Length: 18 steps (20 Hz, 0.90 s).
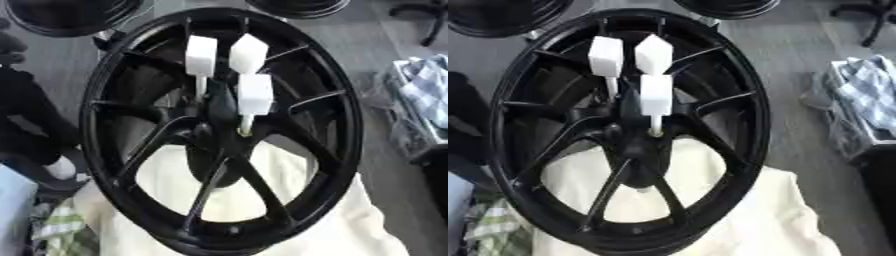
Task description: Pull the pin out of the wheel hub.
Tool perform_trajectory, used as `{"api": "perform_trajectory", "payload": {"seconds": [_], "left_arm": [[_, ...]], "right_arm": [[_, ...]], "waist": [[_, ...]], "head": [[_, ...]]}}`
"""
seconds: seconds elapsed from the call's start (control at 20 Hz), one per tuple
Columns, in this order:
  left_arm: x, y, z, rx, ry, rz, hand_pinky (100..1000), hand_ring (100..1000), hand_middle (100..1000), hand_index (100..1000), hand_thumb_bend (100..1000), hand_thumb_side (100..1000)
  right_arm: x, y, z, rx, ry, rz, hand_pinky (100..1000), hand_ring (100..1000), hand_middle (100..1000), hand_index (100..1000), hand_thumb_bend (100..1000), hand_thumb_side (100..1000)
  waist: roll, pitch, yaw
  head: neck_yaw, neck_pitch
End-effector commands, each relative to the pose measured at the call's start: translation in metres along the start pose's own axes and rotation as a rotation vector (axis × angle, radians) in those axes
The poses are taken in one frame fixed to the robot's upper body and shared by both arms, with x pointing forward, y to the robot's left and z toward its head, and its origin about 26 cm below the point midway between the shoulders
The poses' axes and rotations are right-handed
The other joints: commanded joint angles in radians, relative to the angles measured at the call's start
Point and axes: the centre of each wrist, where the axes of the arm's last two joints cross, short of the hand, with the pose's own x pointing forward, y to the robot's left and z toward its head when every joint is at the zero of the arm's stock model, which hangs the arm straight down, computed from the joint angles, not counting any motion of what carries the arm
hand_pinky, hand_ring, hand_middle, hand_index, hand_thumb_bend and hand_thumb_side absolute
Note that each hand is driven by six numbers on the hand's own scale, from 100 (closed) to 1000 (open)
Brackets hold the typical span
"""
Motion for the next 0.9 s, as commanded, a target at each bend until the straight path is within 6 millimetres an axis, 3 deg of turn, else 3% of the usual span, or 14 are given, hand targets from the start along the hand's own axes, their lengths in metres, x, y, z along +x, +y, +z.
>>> {"api": "perform_trajectory", "payload": {"seconds": [0.05,0.45,0.9], "left_arm": [[0.007,0.011,-0.001,0.002,-0.017,-0.046,723,678,546,732,100,716],[0.001,0.018,0.004,0.021,0.010,-0.074,722,678,547,732,100,715],[-0.004,0.028,0.008,0.034,0.032,-0.113,723,679,547,732,100,712]], "right_arm": [[0.005,0.007,-0.010,0.115,0.001,0.109,685,712,669,860,100,195],[0.004,0.042,-0.031,0.339,0.000,0.254,698,719,683,849,100,267],[0.003,0.064,-0.037,0.478,0.030,0.319,760,765,711,851,100,338]], "waist": [[-0.001,-0.032,-0.004],[-0.006,-0.043,-0.020],[-0.010,-0.045,-0.030]], "head": [[0.001,0.007],[0.009,0.024],[0.016,0.032]]}}
